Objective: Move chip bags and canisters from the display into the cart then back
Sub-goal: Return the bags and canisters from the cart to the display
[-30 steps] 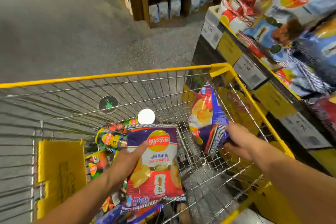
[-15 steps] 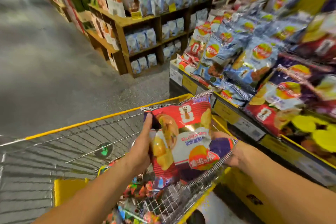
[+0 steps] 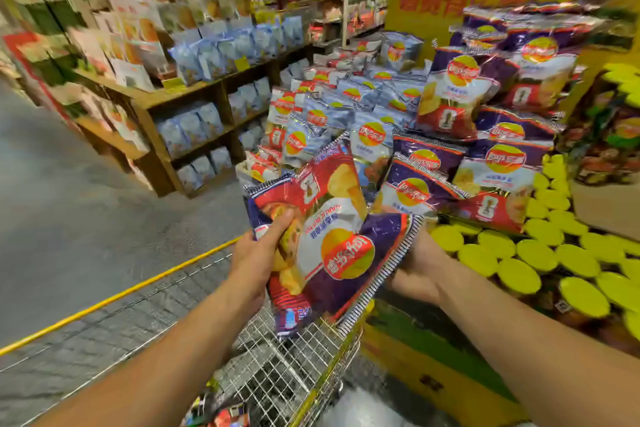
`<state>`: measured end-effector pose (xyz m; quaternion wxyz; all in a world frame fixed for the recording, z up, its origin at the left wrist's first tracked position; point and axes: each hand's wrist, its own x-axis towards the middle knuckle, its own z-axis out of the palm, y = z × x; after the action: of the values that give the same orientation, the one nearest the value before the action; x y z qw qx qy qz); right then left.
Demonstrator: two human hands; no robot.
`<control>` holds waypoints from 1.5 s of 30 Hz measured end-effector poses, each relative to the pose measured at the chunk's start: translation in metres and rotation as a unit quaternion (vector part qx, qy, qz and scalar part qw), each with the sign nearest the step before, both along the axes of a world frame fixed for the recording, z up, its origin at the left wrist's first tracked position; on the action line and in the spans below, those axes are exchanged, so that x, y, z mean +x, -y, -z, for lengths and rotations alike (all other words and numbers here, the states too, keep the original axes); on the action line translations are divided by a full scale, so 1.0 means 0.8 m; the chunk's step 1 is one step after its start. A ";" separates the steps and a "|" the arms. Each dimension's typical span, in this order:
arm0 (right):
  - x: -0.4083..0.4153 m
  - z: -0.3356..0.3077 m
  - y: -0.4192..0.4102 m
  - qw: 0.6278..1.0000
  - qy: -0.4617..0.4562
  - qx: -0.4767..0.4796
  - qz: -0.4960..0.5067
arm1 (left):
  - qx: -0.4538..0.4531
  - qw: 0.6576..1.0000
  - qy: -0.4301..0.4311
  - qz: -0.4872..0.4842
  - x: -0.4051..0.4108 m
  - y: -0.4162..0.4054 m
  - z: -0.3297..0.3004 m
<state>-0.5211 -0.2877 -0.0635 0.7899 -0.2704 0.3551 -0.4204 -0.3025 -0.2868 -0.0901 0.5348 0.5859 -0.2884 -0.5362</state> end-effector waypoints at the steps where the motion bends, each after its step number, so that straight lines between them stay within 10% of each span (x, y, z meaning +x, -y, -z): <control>1: -0.018 -0.013 0.002 0.999 0.036 -0.003 0.005 | 0.001 1.000 -0.004 -0.018 -0.016 0.013 -0.004; 7: -0.099 -0.022 0.024 0.994 -0.079 -0.024 -0.076 | -0.038 0.999 -0.005 -0.017 -0.107 0.074 -0.029; 21: -0.295 -0.125 0.089 0.944 -0.211 -0.054 0.248 | -0.124 0.980 0.095 0.125 -0.261 0.154 -0.067; 25: -0.358 -0.149 0.085 0.835 -0.458 -0.140 0.271 | -0.131 0.974 0.169 0.079 -0.250 0.175 -0.055; 32: -0.354 -0.146 0.110 0.473 -0.838 -0.263 -0.069 | -0.059 0.960 0.175 0.208 -0.228 0.216 -0.048; 39: -0.296 -0.068 0.168 0.349 -0.872 -0.310 -0.149 | -0.069 0.957 0.114 0.258 -0.228 0.248 -0.034; 45: -0.282 -0.003 0.178 0.287 -0.882 -0.374 0.005 | -0.064 0.968 0.075 0.230 -0.218 0.271 -0.020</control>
<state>-0.7467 -0.4303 -0.0607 -0.1896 -0.7422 0.6425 -0.0193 -0.4768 -0.5035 -0.0739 0.4103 0.5064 -0.4888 -0.5799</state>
